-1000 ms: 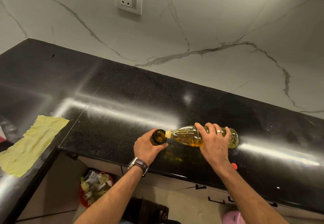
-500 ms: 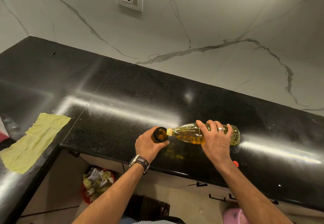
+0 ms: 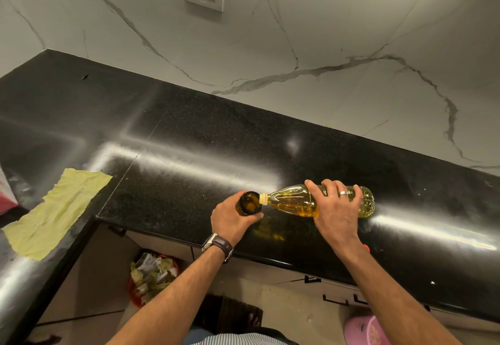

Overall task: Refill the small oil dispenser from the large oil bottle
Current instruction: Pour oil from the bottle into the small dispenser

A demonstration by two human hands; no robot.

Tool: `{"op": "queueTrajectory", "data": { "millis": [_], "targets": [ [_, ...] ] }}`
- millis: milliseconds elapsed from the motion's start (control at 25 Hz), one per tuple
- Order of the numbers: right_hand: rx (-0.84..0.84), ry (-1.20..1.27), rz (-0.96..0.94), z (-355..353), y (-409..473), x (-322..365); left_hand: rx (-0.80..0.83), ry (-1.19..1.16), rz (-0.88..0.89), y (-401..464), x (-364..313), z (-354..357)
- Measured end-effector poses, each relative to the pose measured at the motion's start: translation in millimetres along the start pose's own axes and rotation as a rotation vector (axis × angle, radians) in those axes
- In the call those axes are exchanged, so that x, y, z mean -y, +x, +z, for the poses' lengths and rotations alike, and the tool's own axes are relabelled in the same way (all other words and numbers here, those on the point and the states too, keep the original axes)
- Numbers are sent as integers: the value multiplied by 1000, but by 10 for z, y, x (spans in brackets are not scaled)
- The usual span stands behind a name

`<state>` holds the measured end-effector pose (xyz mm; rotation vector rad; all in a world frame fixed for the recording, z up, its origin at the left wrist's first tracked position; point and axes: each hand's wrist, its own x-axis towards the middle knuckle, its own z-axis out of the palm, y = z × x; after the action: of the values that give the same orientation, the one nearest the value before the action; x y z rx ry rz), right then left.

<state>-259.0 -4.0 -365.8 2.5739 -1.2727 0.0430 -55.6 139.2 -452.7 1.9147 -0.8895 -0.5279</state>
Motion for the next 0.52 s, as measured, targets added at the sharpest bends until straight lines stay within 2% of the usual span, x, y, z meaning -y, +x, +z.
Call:
{"op": "queueTrajectory", "data": {
  "millis": [520],
  "targets": [
    [59, 101, 109, 77, -62, 67, 20, 8, -9, 6, -17, -25]
  ]
}}
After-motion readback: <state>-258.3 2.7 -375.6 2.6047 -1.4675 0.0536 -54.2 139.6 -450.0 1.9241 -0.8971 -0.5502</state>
